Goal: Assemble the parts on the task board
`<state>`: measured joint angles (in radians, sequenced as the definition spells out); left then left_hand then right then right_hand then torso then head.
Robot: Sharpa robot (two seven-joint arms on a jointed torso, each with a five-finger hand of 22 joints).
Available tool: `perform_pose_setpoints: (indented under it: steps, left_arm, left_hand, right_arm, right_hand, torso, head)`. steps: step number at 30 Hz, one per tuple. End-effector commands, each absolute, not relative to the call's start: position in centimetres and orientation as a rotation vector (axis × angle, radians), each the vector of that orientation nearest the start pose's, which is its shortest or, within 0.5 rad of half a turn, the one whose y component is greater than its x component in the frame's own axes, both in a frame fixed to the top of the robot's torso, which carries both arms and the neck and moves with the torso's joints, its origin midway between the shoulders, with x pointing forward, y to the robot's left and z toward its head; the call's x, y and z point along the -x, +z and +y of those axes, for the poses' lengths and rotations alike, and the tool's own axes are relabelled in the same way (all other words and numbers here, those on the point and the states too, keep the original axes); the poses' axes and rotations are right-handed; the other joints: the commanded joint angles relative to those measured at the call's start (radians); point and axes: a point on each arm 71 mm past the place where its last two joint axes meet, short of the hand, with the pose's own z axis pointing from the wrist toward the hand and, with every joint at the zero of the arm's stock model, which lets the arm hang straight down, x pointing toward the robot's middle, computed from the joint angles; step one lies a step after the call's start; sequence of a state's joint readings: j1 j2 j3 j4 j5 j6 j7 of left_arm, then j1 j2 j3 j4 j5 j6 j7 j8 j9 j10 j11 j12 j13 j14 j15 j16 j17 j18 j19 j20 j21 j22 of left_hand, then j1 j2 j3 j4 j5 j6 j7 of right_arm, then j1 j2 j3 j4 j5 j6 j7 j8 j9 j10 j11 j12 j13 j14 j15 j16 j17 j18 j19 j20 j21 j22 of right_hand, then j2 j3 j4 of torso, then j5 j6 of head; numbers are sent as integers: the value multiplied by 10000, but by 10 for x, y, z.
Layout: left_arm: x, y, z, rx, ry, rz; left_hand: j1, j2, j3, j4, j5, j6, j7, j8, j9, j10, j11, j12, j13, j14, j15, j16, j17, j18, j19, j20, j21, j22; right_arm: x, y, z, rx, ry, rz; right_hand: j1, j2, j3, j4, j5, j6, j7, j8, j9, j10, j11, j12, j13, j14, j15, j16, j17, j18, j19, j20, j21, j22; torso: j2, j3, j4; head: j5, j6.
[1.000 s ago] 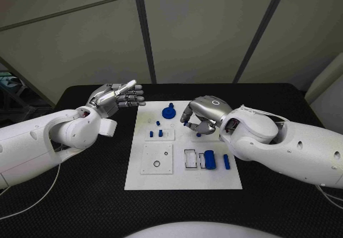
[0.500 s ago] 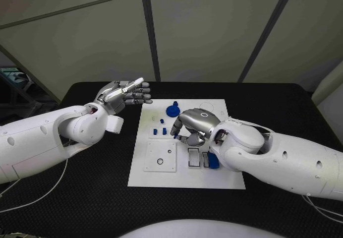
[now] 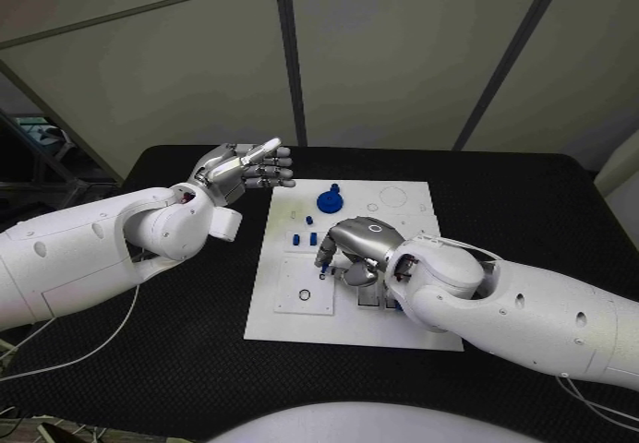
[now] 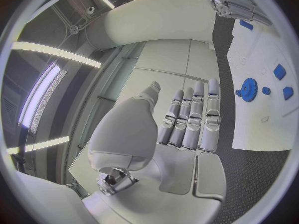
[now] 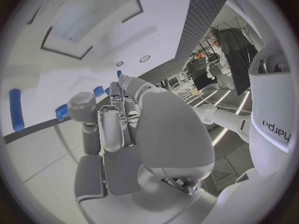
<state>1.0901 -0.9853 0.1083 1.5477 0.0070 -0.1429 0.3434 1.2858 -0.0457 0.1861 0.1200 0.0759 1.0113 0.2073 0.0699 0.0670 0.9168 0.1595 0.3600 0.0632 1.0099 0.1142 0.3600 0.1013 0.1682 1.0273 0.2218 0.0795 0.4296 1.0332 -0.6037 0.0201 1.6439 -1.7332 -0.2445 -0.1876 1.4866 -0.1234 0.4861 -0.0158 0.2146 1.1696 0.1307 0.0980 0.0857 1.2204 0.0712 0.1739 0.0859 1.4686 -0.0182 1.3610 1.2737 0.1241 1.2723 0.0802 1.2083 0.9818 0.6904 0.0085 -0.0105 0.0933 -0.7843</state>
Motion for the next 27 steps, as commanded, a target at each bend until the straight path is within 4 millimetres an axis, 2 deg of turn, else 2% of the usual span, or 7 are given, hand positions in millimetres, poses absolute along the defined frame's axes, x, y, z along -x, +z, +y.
perform_pose_setpoints:
  steps: [1,12,27]
  left_arm:
    - [-479,-173,266,11871,-16475,13937]
    - [-480,-173,264,11872,-16509,13974]
    - [-480,-173,264,11871,-16519,13983]
  left_hand:
    - [26,-13,-23,-66,0,-13,47,32,-12,61,27,-37,-1,69,9,-43,-16,153,48,-4,-38,-11]
    - [24,-13,-24,-65,-1,-12,47,32,-12,62,27,-37,-1,70,9,-45,-17,153,49,-4,-39,-13]
    - [16,-11,-29,-67,-1,-11,47,33,-11,63,27,-36,-1,74,9,-55,-22,152,55,-4,-44,-27]
  right_arm:
    - [-410,-218,-47,4859,8688,16601]
    - [-407,-224,-43,5091,8722,16810]
    - [-411,-226,-44,5192,8298,16656]
  right_hand:
    - [-125,14,20,-34,31,21,56,-23,-12,161,-86,28,19,519,-25,52,-5,-54,-69,8,23,0]
    - [-144,15,21,-38,30,16,61,-27,-13,156,-81,23,21,519,-20,60,3,-55,-73,12,31,8]
    - [-169,29,26,-39,29,12,66,-32,-13,149,-76,16,23,519,-14,66,5,-51,-90,18,26,-5]
  torso:
    - [-1,-1,-1]
    - [2,2,-3]
    - [1,-2,-1]
  head:
    - [58,-41]
    - [171,-111]
    - [192,-150]
